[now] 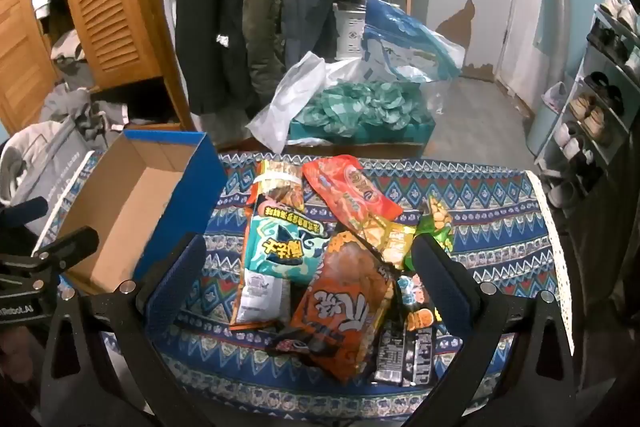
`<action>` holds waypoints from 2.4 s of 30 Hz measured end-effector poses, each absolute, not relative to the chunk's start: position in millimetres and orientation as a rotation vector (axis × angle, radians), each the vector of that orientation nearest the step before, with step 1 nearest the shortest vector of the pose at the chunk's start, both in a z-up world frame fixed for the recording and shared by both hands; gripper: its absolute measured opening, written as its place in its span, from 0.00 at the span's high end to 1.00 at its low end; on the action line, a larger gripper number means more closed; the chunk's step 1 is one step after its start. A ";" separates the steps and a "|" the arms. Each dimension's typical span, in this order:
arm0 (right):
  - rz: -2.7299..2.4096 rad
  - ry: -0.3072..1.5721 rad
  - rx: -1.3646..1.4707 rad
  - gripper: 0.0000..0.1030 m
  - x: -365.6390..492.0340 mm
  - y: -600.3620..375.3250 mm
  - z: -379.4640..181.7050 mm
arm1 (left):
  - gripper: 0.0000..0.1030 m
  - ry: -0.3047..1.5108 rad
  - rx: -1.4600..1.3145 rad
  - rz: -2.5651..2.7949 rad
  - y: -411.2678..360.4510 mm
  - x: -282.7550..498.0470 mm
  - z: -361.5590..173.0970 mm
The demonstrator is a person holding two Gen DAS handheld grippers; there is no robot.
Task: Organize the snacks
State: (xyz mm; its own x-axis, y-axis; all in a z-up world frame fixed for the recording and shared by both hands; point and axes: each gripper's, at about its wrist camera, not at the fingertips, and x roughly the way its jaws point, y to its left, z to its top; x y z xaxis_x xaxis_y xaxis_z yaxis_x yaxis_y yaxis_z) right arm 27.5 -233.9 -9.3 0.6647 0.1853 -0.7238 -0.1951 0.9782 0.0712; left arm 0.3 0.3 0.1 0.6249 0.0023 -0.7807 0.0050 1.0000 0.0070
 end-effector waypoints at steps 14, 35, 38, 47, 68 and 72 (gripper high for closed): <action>0.209 0.817 -0.023 0.02 27.8 -231.9 -9.2 | 0.00 0.888 0.013 -0.013 -0.1 -4.7 0.2; 0.211 0.819 -0.023 0.02 29.1 -231.9 -9.3 | 0.00 0.864 -0.030 -0.020 3.8 -7.8 2.9; 0.212 0.820 -0.023 0.02 28.0 -230.6 -8.6 | 0.00 0.863 -0.037 -0.015 5.1 -8.3 2.8; 0.212 0.822 -0.019 0.02 28.6 -231.7 -6.2 | 0.00 0.858 -0.050 -0.004 5.9 -8.2 3.3; 0.216 0.832 -0.008 0.02 27.6 -230.0 -10.6 | 0.00 0.882 -0.058 -0.007 6.9 -6.6 -1.1; 0.216 0.833 -0.008 0.02 27.6 -230.4 -11.4 | 0.00 0.884 -0.059 -0.007 7.3 -6.6 -1.4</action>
